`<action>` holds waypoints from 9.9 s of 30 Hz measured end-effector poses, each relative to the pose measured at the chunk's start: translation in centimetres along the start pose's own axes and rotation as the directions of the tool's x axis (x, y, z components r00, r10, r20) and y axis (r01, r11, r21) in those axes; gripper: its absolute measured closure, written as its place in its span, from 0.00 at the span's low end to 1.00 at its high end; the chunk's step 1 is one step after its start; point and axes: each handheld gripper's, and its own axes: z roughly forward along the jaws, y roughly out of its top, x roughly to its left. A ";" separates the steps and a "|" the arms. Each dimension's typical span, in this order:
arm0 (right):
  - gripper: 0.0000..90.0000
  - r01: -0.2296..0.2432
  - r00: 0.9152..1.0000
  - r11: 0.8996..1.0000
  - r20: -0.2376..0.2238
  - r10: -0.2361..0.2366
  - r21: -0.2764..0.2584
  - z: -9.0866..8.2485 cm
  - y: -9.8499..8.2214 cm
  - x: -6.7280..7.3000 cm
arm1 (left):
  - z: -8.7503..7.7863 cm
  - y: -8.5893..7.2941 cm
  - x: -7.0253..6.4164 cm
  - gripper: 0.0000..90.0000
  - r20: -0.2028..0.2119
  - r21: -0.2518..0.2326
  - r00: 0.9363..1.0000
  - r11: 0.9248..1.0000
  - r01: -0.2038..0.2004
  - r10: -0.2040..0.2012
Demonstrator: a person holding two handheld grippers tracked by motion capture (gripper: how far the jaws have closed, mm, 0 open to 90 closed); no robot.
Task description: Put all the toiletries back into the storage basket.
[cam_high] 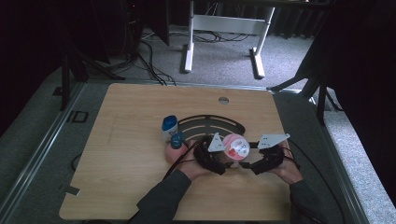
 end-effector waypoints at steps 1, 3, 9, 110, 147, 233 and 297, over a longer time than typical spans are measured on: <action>0.18 0.001 1.000 1.000 -0.001 -0.001 -0.003 0.0 0.0 -0.1 | 0.0 0.1 0.0 0.17 -0.001 0.002 1.000 1.000 -0.003 0.003; 0.18 -0.004 1.000 1.000 -0.003 0.004 -0.005 -0.1 0.1 -0.3 | 0.1 0.3 0.1 0.17 -0.006 0.001 1.000 1.000 -0.007 0.007; 0.18 0.000 1.000 1.000 0.000 0.000 -0.008 -0.3 0.4 -1.0 | 0.2 0.9 0.5 0.17 -0.014 -0.008 1.000 1.000 -0.001 0.001; 0.27 -0.042 0.999 0.993 0.023 0.040 0.111 3.1 3.3 -9.5 | 5.1 2.3 6.3 0.18 -0.180 0.015 0.974 0.990 0.140 -0.135; 0.31 -0.084 0.995 0.977 0.064 0.072 0.196 5.3 2.2 -10.2 | 7.5 1.0 6.7 0.19 -0.222 0.068 0.959 0.979 0.195 -0.175; 0.67 -0.313 0.914 0.935 0.321 0.249 0.168 3.9 -1.2 -10.9 | 4.4 0.3 3.0 0.50 -0.212 -0.009 0.950 0.973 0.233 -0.229; 0.58 -0.293 0.937 0.954 0.219 0.274 0.061 3.6 -5.8 -1.1 | -8.7 2.0 5.7 1.00 -0.179 0.054 0.980 0.993 0.102 -0.091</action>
